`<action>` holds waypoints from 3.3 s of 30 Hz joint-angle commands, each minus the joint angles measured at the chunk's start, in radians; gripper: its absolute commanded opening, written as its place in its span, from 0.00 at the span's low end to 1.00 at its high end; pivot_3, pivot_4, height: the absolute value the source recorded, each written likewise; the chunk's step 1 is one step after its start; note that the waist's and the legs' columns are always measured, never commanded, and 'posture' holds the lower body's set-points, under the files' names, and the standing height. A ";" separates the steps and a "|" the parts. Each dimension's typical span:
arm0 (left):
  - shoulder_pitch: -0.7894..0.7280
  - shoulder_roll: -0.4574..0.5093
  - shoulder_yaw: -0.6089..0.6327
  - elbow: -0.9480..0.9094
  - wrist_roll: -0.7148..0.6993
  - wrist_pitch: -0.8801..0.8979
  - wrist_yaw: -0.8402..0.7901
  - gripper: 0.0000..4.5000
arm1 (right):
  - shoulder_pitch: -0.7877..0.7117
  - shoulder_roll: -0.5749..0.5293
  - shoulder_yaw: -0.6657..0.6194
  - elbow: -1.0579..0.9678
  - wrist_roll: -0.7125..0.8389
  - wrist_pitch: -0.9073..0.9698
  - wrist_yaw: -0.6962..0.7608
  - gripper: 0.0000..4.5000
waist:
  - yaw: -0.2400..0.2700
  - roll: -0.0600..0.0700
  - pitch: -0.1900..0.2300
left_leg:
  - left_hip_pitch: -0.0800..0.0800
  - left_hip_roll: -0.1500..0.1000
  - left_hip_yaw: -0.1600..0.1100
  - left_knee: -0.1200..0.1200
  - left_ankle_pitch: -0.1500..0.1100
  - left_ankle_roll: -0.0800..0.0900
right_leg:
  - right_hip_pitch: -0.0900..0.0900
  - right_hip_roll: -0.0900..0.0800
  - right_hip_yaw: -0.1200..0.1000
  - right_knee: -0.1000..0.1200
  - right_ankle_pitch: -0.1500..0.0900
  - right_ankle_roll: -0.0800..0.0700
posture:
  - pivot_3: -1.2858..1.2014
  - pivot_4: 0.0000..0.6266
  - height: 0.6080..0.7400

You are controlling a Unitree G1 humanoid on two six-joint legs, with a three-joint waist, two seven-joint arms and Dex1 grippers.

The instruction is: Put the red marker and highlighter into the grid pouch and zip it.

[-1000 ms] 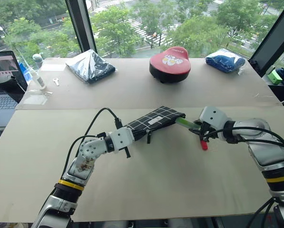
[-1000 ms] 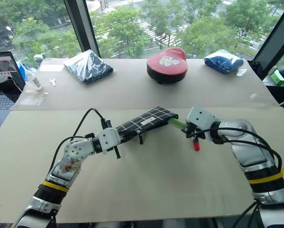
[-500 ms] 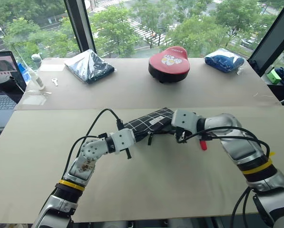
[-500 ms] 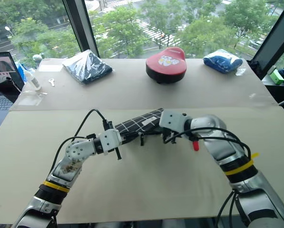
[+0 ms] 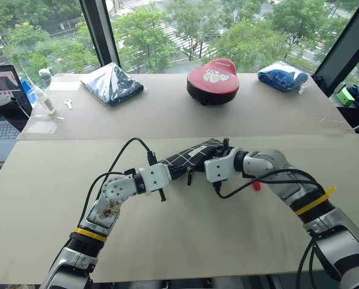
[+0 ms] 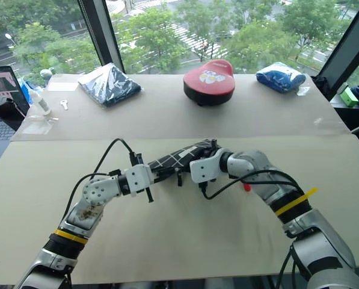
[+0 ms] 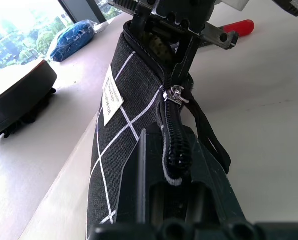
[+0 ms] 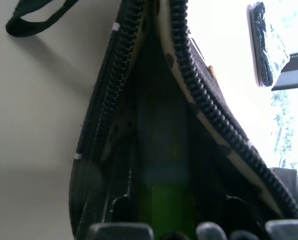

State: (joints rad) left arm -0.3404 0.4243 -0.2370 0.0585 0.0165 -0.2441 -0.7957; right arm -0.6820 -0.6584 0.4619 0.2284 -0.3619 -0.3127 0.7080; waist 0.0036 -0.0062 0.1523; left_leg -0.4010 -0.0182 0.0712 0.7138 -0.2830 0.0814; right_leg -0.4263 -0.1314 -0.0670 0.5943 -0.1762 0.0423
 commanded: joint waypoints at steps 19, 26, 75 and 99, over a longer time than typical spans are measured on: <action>-0.005 0.001 0.005 -0.022 -0.003 -0.018 0.012 0.00 | 0.204 -0.177 -0.648 -0.265 0.814 1.065 0.231 0.70 | 0.012 0.000 0.000 | -0.002 -0.003 -0.002 0.000 -0.005 0.008 | -0.001 -0.013 -0.002 0.000 0.001 -0.001 | 0.52 0.24 1.00; -0.011 0.006 0.007 -0.018 -0.008 -0.019 0.003 0.00 | 0.262 -0.116 -0.587 -0.286 0.654 1.194 -0.103 0.70 | 0.009 0.001 0.000 | -0.004 -0.004 0.000 0.000 -0.004 0.006 | -0.005 -0.013 -0.003 0.001 0.001 0.000 | 0.52 0.24 1.00; -0.010 0.001 0.004 -0.022 -0.004 -0.007 0.014 0.00 | 0.295 -0.009 -0.609 -0.400 0.716 1.297 -0.205 0.70 | 0.008 0.001 0.000 | -0.003 -0.004 0.000 0.001 -0.004 0.007 | -0.002 -0.007 -0.002 0.000 0.001 0.001 | 0.52 0.24 1.00; -0.019 -0.008 -0.001 -0.005 -0.008 -0.013 0.008 0.00 | 0.321 -0.025 -0.665 -0.393 0.770 1.326 -0.228 0.70 | 0.008 0.001 0.000 | -0.002 -0.004 0.000 0.001 -0.004 0.008 | -0.001 -0.007 -0.002 0.000 0.001 0.001 | 0.52 0.24 1.00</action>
State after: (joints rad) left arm -0.3474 0.4203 -0.2379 0.0741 0.0160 -0.2431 -0.7907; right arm -0.3649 -0.6868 -0.2017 -0.1319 0.4140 1.0086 0.4942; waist 0.0119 -0.0056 0.1522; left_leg -0.4033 -0.0218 0.0710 0.7147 -0.2870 0.0889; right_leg -0.4272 -0.1379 -0.0686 0.5945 -0.1749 0.0430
